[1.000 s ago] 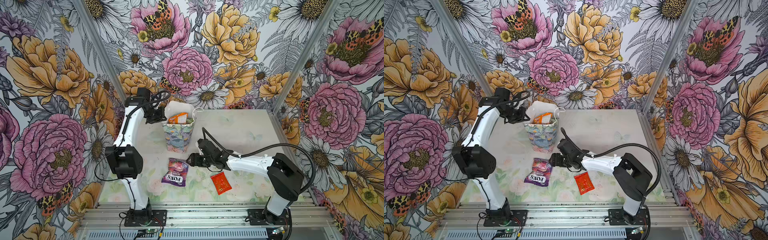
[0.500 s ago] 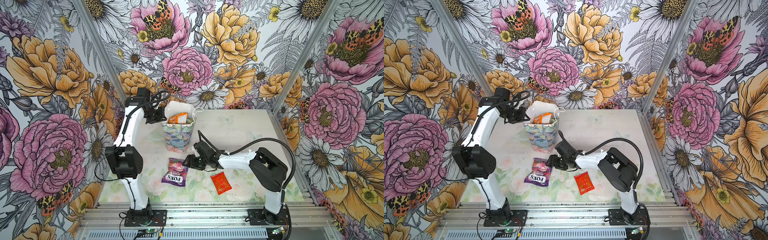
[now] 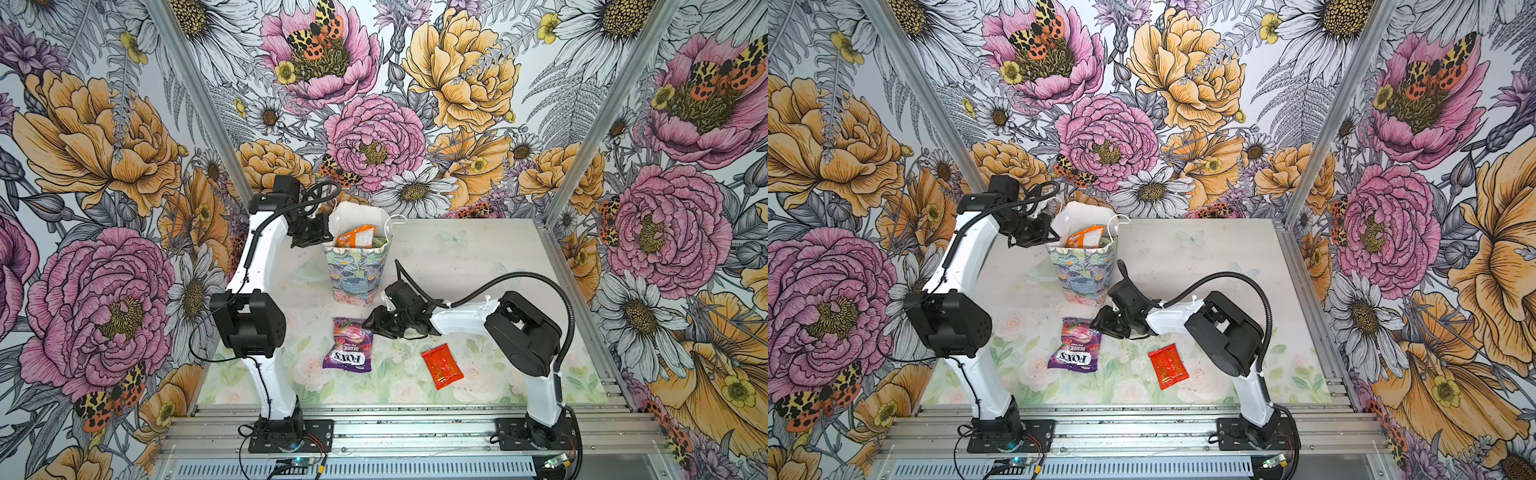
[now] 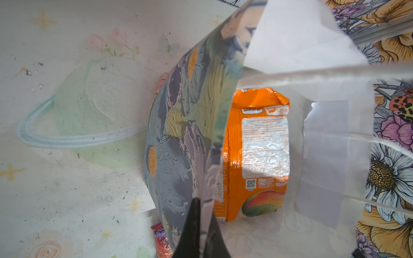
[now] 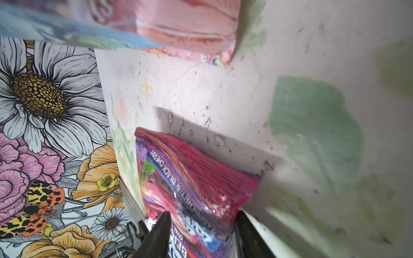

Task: Place the snacks into the paper bag
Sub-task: Pick up the snack at the center of the table.

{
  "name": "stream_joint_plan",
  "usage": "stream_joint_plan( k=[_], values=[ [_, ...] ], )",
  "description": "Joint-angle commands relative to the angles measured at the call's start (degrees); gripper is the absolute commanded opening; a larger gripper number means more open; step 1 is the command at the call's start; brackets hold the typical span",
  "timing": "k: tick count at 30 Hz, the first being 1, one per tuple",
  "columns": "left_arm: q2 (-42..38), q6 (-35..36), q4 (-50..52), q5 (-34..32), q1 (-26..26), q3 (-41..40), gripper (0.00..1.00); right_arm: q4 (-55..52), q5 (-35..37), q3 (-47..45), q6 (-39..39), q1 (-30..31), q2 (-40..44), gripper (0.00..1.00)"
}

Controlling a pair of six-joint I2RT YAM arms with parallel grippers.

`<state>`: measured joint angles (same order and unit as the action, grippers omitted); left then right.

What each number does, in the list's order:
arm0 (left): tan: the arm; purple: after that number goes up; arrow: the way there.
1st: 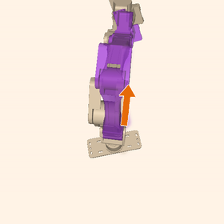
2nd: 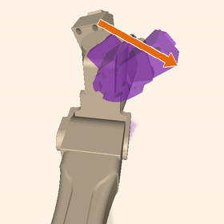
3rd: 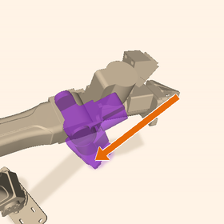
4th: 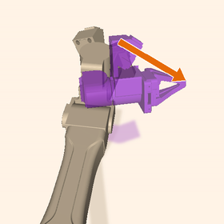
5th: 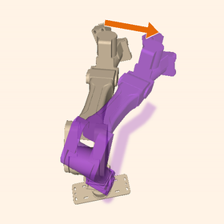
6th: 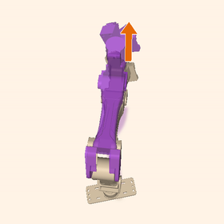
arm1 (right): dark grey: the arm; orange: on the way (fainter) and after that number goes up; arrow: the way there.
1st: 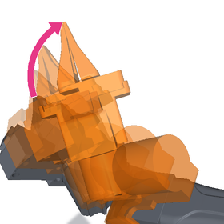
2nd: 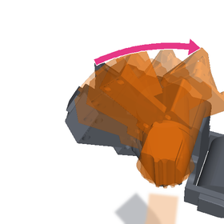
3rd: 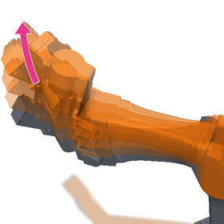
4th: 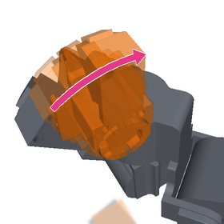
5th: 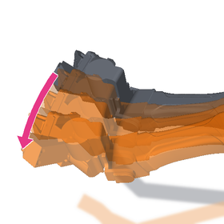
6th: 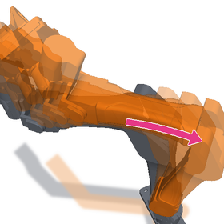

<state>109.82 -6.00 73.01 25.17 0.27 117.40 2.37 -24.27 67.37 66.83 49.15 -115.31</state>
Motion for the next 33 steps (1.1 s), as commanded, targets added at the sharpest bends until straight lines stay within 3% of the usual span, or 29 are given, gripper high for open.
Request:
stream_joint_plan(
  k=[1,8,13,17,21,28,33],
  values=[
    [-2.6,-0.4,-1.7,2.9,-0.8,-0.2,0.0,2.3,0.4,1.5,1.3,-0.3,-0.6,0.4],
    [-2.6,-0.3,-1.7,3.0,-1.0,-0.2,0.0,4.1,0.9,1.7,3.3,-0.3,-2.0,0.35],
    [-2.6,-0.4,-1.7,3.0,-1.0,-0.2,0.0,4.5,0.5,2.7,4.1,0.0,-3.5,0.44],
    [-2.6,-0.4,-1.7,3.0,-1.0,-0.2,0.0,6.2,0.1,2.9,5.8,0.1,-5.0,0.44],
    [-2.8,-0.3,-1.7,2.9,-1.1,-0.2,0.0,7.2,0.3,2.8,6.3,0.3,-5.3,0.32],
    [-2.9,-0.3,-1.7,3.1,-1.4,-0.2,0.0,7.4,4.3,1.0,2.6,0.2,-0.2,0.0],
    [-2.9,-0.3,-1.7,3.1,-1.4,-0.1,0.0,2.6,8.0,0.6,-3.6,-0.3,5.8,0.0]
  ],
)
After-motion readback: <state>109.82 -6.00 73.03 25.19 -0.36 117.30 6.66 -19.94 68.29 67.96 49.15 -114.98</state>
